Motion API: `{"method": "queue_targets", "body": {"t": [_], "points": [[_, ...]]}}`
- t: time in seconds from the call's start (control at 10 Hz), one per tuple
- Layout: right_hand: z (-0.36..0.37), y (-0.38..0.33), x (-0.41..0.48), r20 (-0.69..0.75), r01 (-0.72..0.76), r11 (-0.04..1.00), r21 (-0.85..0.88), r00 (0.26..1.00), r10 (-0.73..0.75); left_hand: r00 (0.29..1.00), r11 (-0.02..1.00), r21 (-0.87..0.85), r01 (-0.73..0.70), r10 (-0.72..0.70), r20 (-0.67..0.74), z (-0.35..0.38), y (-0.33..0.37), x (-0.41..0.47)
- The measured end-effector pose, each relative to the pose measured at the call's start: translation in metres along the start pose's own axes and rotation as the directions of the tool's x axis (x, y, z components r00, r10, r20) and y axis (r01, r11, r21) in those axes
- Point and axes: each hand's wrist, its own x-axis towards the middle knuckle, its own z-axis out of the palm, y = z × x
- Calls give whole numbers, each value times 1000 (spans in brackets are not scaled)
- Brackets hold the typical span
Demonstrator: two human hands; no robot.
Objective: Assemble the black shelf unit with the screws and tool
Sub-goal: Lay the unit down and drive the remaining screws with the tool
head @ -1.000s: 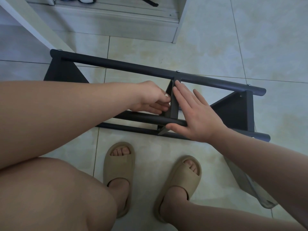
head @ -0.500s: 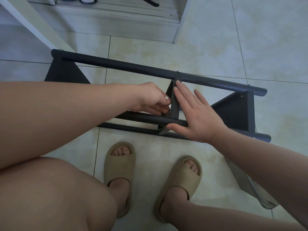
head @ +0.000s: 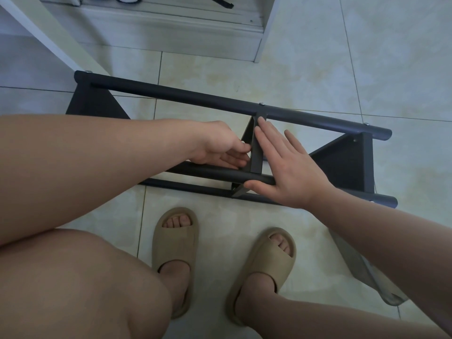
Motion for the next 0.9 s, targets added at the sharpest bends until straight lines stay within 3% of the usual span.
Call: {"method": "queue_targets", "body": {"t": [0.5, 0.9], "points": [[-1, 0, 0, 10, 1, 1000, 0, 1000, -1, 1000, 994, 110, -22, 24, -13, -1, 1, -4], [-1, 0, 0, 6, 0, 1000, -3, 1000, 0, 996, 963, 259, -78, 64, 59, -11, -1, -6]]}}
